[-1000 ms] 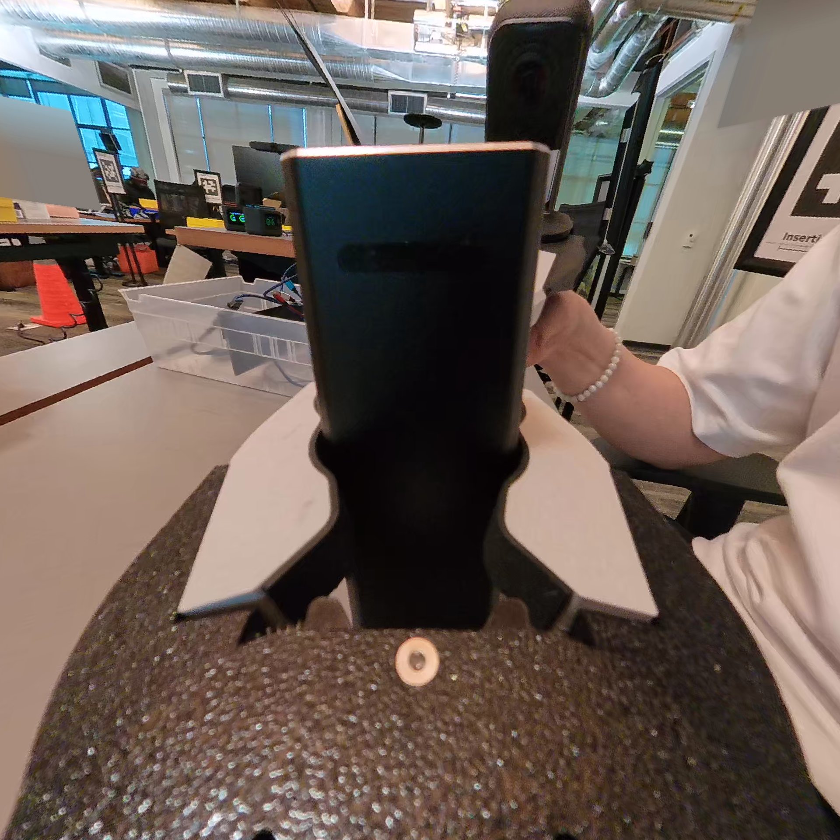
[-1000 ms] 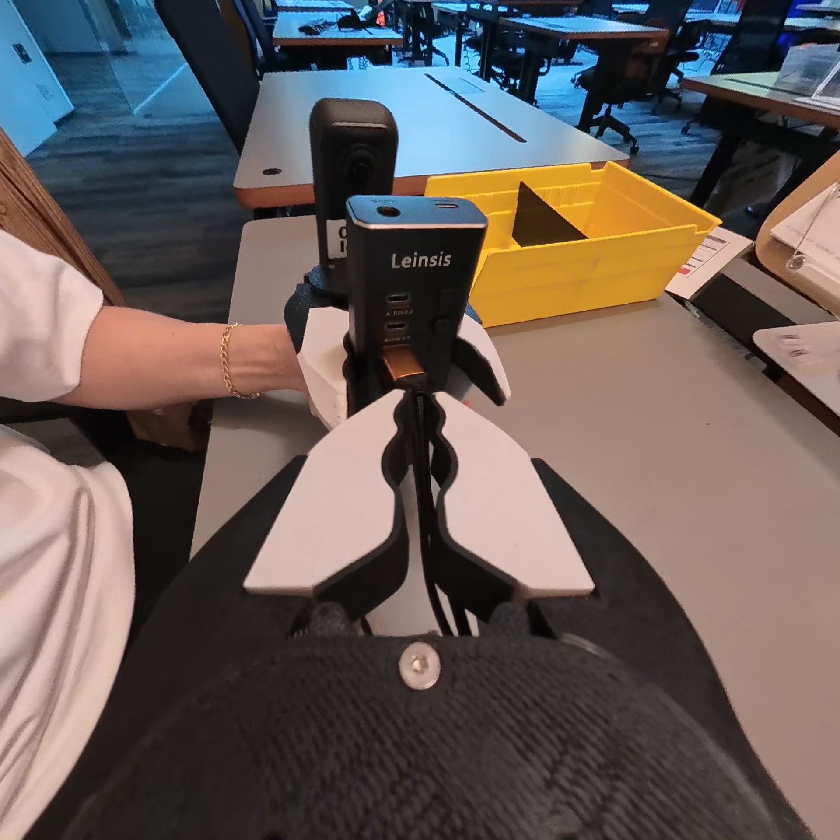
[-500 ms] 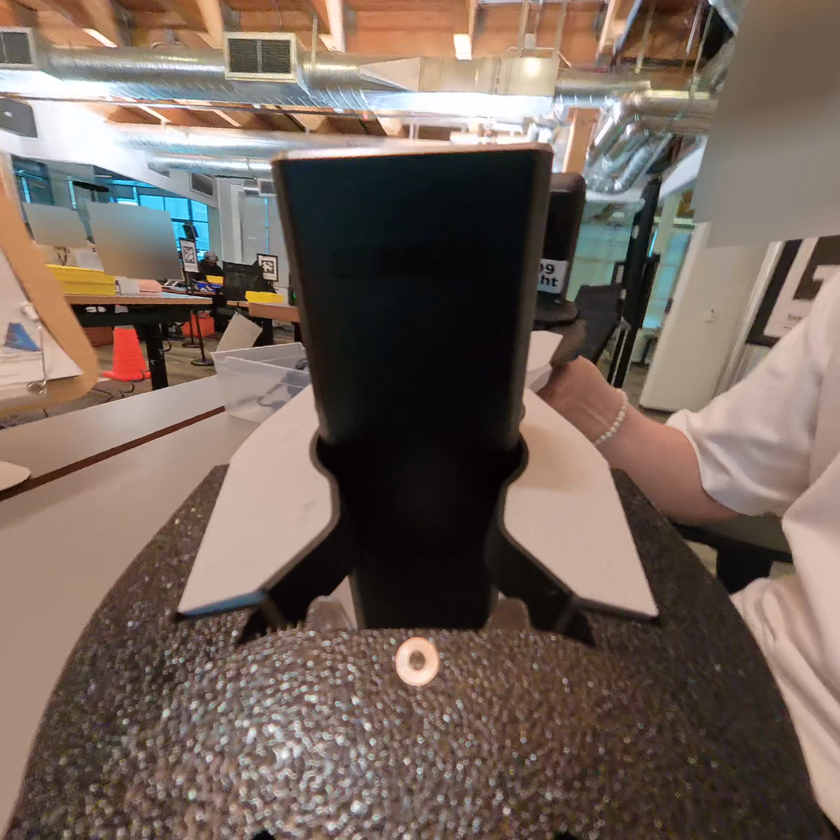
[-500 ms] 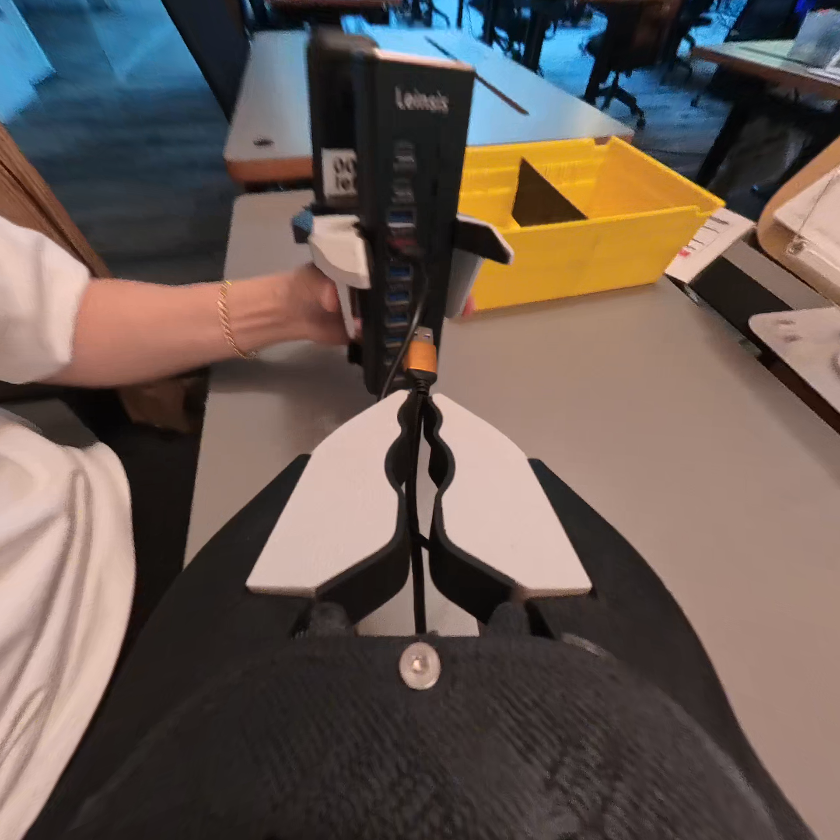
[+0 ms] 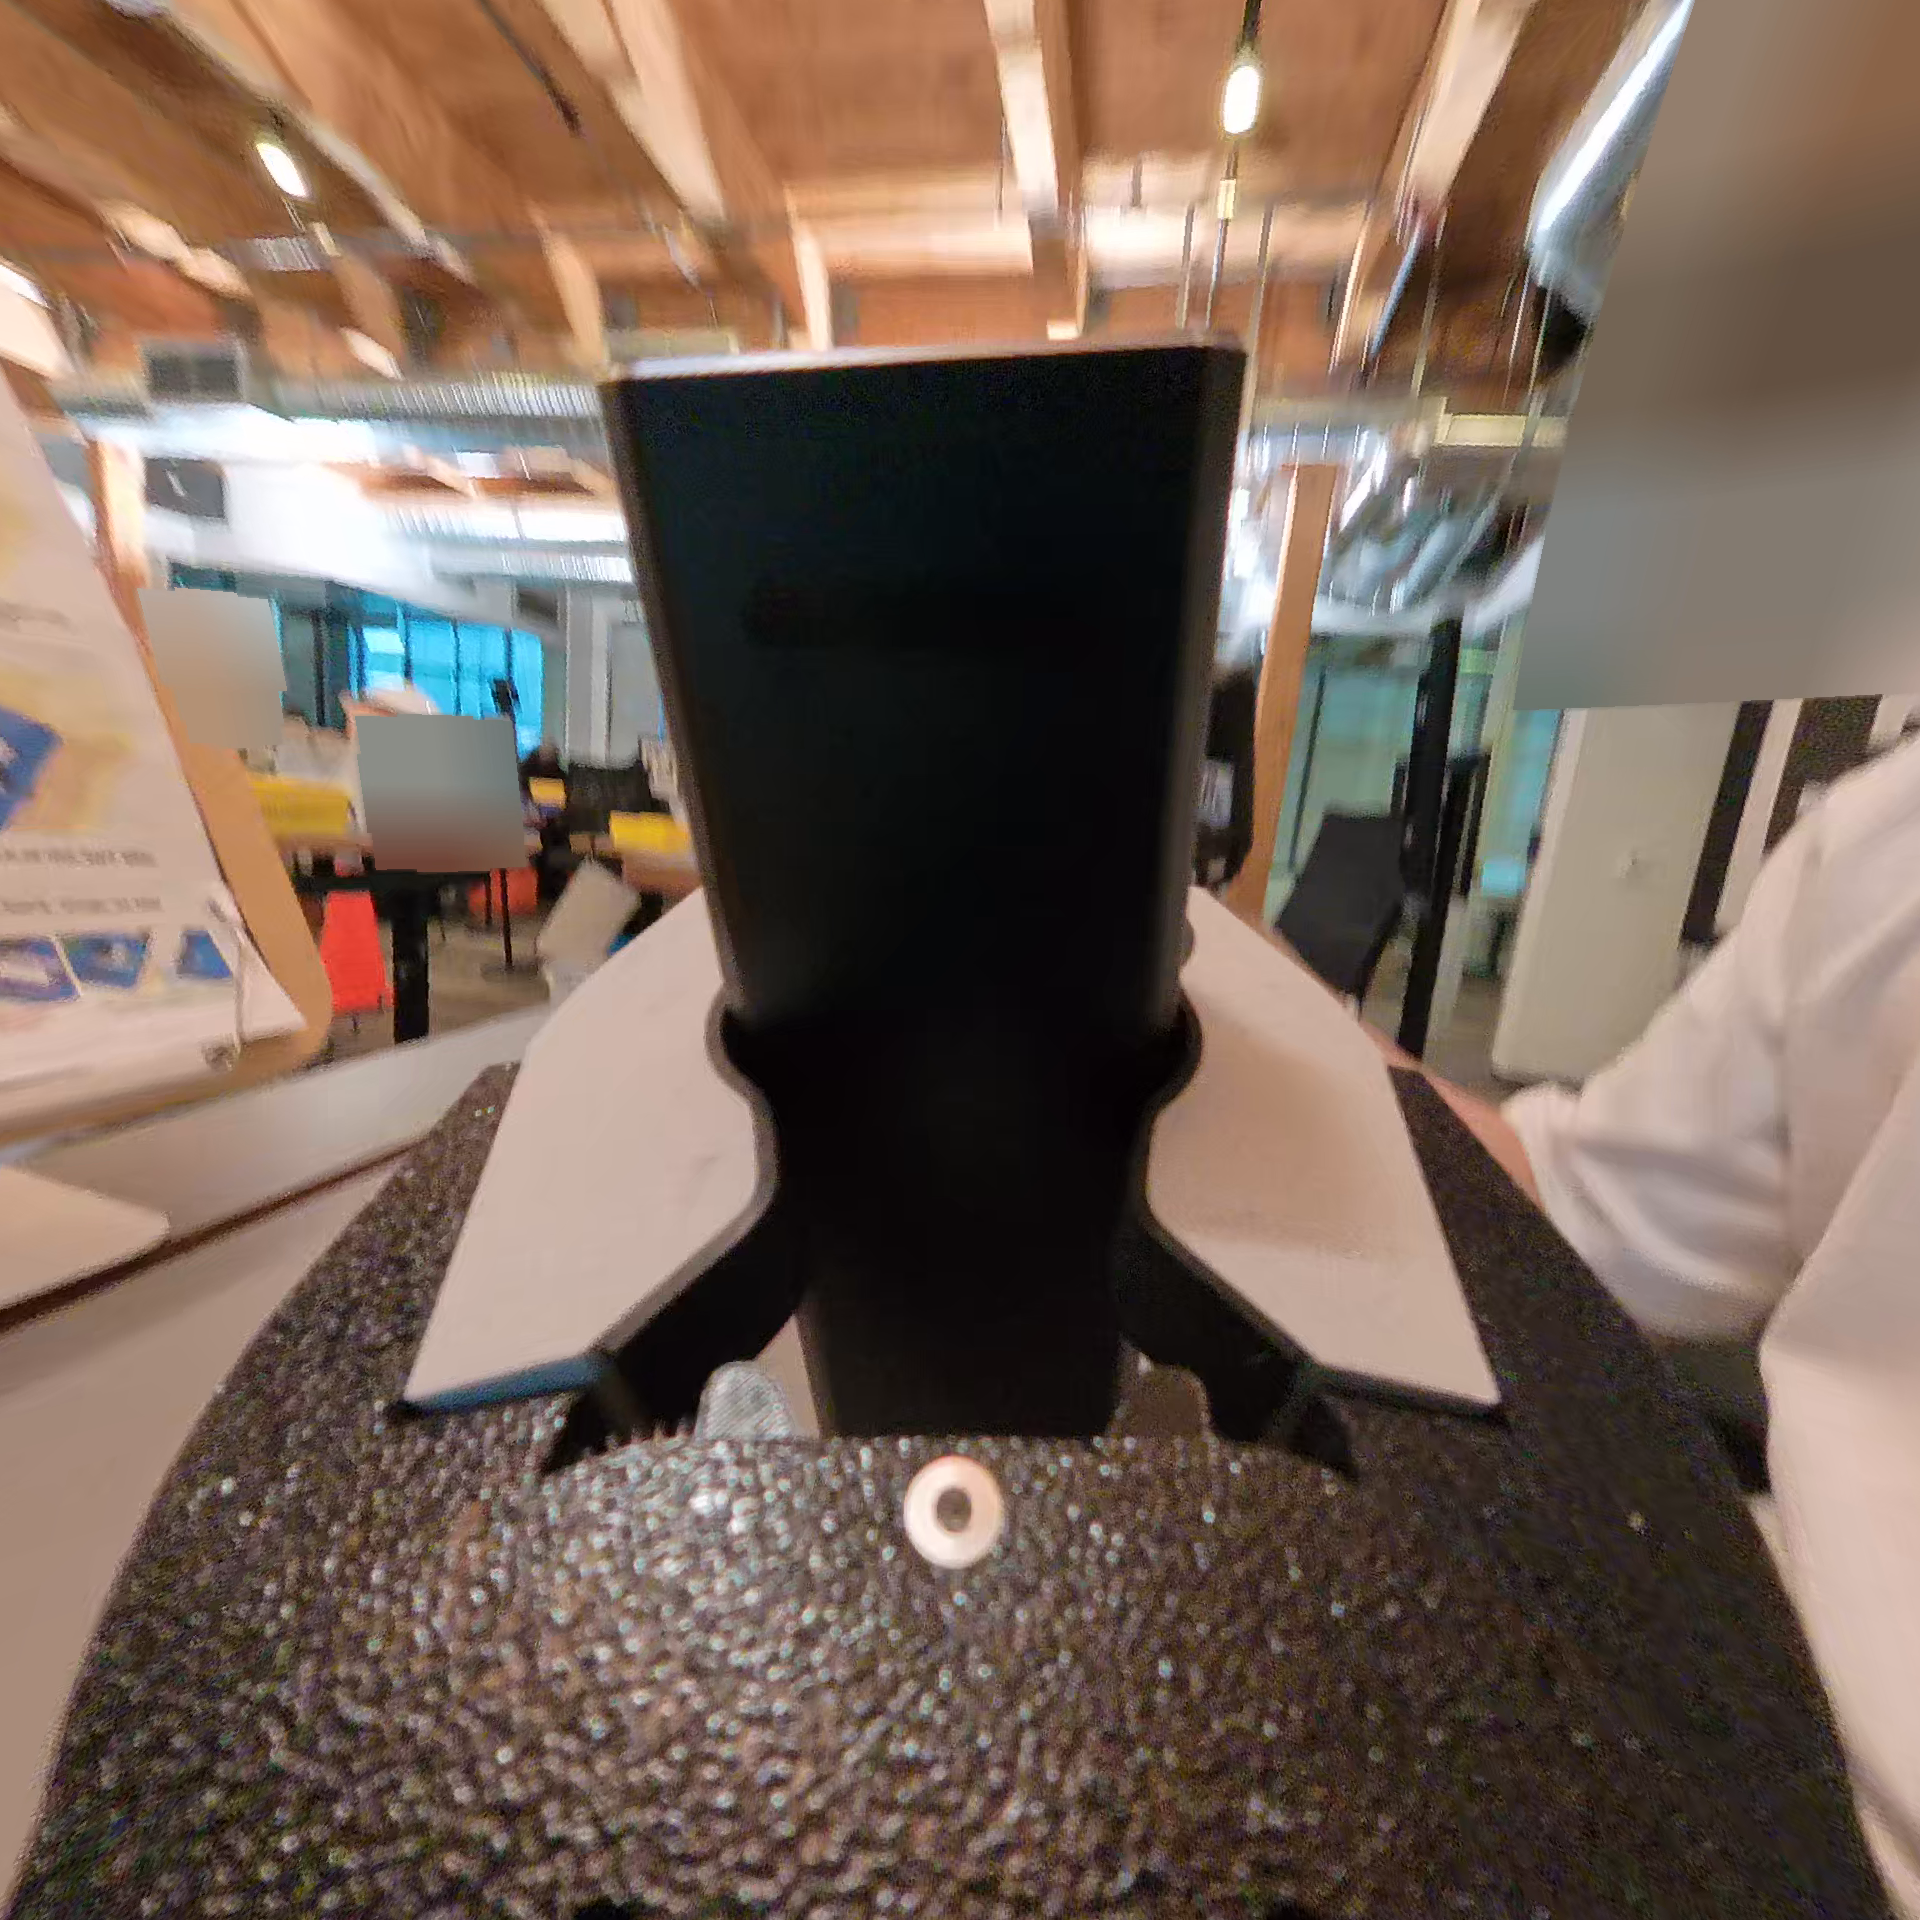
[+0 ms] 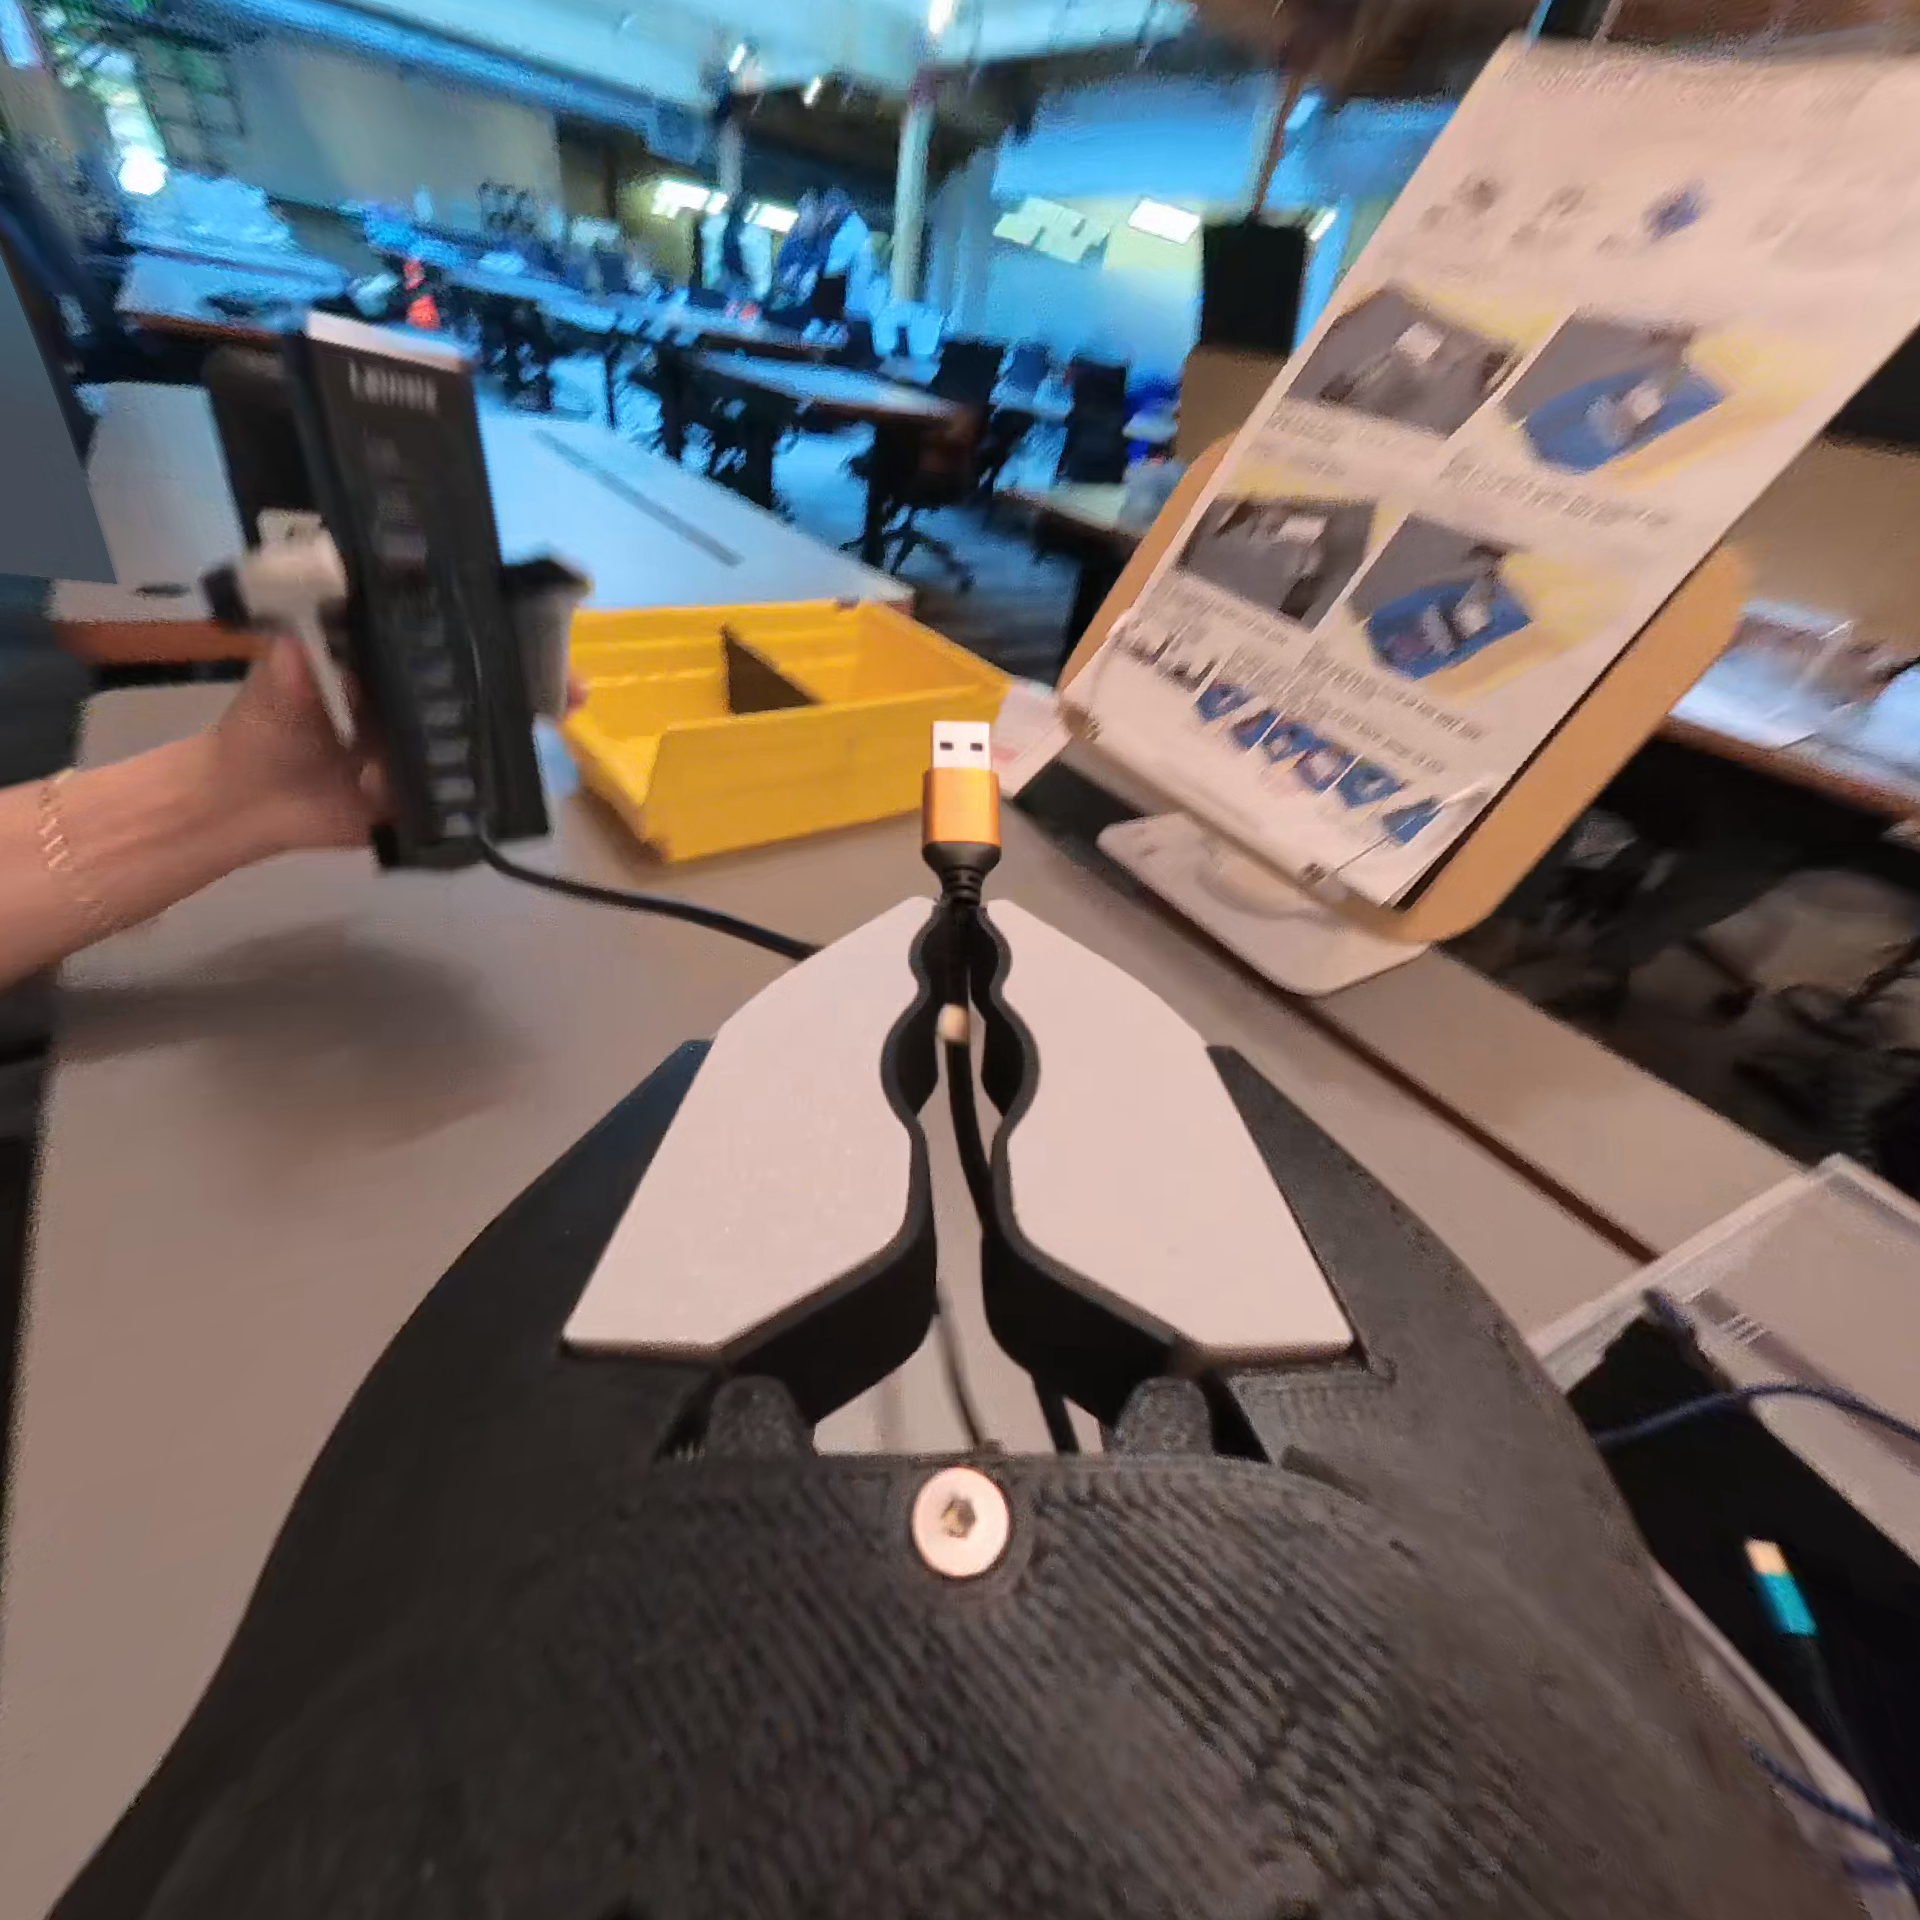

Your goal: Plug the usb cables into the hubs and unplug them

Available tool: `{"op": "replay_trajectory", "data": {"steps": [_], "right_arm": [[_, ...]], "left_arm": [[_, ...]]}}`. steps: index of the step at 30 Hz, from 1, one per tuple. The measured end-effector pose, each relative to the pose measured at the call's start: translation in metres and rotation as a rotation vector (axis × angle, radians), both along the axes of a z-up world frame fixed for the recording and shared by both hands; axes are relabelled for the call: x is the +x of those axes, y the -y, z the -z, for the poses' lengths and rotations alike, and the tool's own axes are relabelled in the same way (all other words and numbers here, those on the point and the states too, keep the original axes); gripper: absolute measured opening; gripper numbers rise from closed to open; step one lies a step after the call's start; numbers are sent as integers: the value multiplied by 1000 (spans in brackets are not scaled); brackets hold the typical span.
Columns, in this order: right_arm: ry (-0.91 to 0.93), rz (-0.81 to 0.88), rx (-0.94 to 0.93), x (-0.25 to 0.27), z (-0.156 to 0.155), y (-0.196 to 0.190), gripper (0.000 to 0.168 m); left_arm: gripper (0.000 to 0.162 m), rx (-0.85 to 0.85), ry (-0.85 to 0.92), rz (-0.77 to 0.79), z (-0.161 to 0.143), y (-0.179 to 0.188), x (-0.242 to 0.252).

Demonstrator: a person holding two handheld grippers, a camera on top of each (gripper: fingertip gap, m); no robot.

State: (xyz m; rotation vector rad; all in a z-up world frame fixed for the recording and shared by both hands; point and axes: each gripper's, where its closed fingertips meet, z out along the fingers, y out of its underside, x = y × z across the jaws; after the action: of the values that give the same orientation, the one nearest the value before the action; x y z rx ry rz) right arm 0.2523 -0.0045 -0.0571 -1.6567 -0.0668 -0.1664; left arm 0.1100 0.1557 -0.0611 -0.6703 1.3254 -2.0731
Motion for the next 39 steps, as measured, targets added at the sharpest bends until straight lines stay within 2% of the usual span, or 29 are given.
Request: {"op": "replay_trajectory", "data": {"steps": [2, 4, 6, 8, 11, 15, 19, 22, 25, 28, 31, 33, 35, 39], "right_arm": [[-11, -4, -19, 6, 3, 13, 4], [2, 75, -6, 22, -4, 30, 4], [40, 163, 34, 41, -23, 52, 4], [50, 247, 90, 65, -47, 73, 4], [78, 284, 216, 98, -83, 91, 3], [130, 308, 284, 141, -97, 93, 3], [54, 346, 281, 183, -60, 91, 3], [68, 382, 200, 203, -2, 92, 4], [-72, 273, -32, 193, 63, 83, 4], [0, 514, -401, 220, 117, 101, 4], [-53, 452, -689, 209, 155, 93, 5], [-21, 449, -808, 211, 164, 89, 16], [-2, 407, -863, 210, 160, 81, 31], [-12, 328, -826, 203, 119, 67, 59]], "left_arm": [[74, -77, 68, -43, -21, -16, -11], [74, -36, 70, -100, -24, -29, -18], [73, 13, 59, -163, -24, -39, -21], [75, 23, 64, -166, -26, -43, -25], [73, 25, 61, -138, -24, -39, -24], [73, 34, 24, -95, -15, -27, -15], [71, 41, 7, -56, -10, -17, -12], [71, 43, 0, -27, -8, -12, -12], [71, 49, -19, -19, -4, -10, -10], [72, 53, -23, -6, 0, -9, -8], [71, 39, -42, 10, 5, -6, -5], [71, 38, -52, 21, 8, -3, -3], [71, 47, -64, 26, 10, -1, -1], [71, 59, -93, 18, 16, -1, 2]]}}
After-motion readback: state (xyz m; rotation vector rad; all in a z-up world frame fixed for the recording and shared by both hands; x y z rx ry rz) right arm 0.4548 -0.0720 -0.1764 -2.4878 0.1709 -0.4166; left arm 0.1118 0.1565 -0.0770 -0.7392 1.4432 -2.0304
